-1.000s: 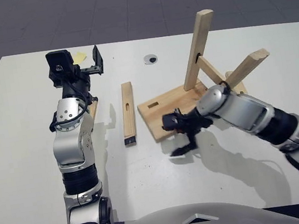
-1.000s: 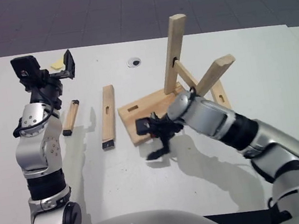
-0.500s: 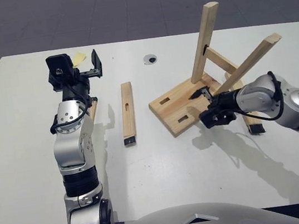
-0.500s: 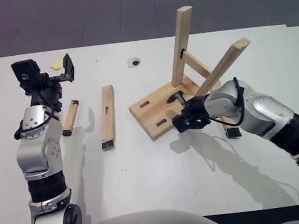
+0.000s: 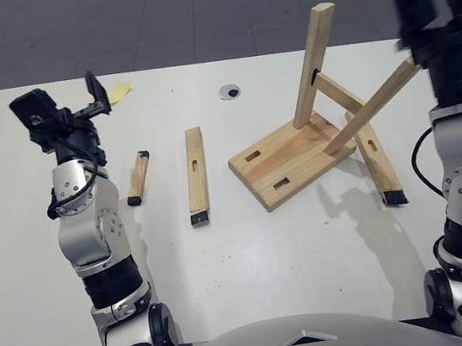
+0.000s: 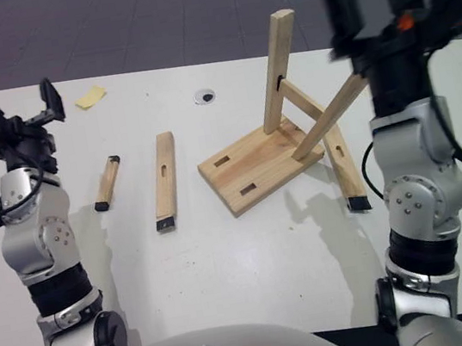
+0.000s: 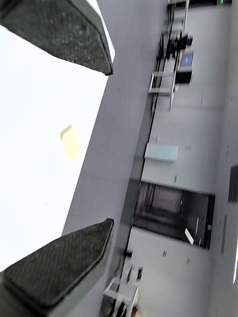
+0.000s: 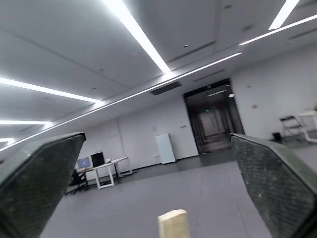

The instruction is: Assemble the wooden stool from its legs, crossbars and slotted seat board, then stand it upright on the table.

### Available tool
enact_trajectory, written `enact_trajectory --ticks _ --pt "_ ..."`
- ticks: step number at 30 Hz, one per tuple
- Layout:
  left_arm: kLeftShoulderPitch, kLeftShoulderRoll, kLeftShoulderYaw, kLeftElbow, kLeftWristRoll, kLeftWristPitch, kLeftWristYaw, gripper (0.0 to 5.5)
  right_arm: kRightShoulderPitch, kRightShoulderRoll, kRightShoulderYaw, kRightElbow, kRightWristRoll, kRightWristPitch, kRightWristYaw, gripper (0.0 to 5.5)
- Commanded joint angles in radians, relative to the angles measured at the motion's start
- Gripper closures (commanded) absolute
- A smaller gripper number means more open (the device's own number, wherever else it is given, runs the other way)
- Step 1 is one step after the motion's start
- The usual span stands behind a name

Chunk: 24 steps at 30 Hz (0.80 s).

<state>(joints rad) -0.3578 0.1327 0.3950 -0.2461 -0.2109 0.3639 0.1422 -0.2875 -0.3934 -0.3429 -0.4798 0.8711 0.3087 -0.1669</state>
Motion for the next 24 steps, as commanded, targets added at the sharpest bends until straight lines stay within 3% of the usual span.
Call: enact_trajectory --ticks 1,5,11,13,19,24 --pt "-0.026 0.006 0.027 0.028 -0.001 -0.024 0.036 0.1 0.018 0.014 0.01 -0.016 -0.152 0.071 -0.143 0.14" --pt "-0.027 0.002 0.034 0.042 0.004 -0.032 0.063 0.1 0.072 0.067 -0.012 -0.034 -0.304 0.109 -0.286 0.14" --pt "-0.025 0.015 0.055 0.056 0.0 -0.039 0.085 0.1 0.075 0.089 -0.098 -0.005 -0.397 0.156 -0.362 0.14" --pt "-0.027 0.018 0.06 0.061 0.002 -0.037 0.093 0.1 0.086 0.052 -0.071 0.005 -0.484 0.257 -0.392 0.14" --pt "-0.027 0.014 0.038 0.077 0.013 -0.027 0.098 0.1 0.079 0.135 -0.02 -0.054 -0.484 0.482 -0.396 0.14" --pt "-0.031 0.006 0.021 0.101 0.011 -0.022 0.101 0.1 -0.049 0.149 0.15 0.025 -0.589 0.438 -0.318 0.14"
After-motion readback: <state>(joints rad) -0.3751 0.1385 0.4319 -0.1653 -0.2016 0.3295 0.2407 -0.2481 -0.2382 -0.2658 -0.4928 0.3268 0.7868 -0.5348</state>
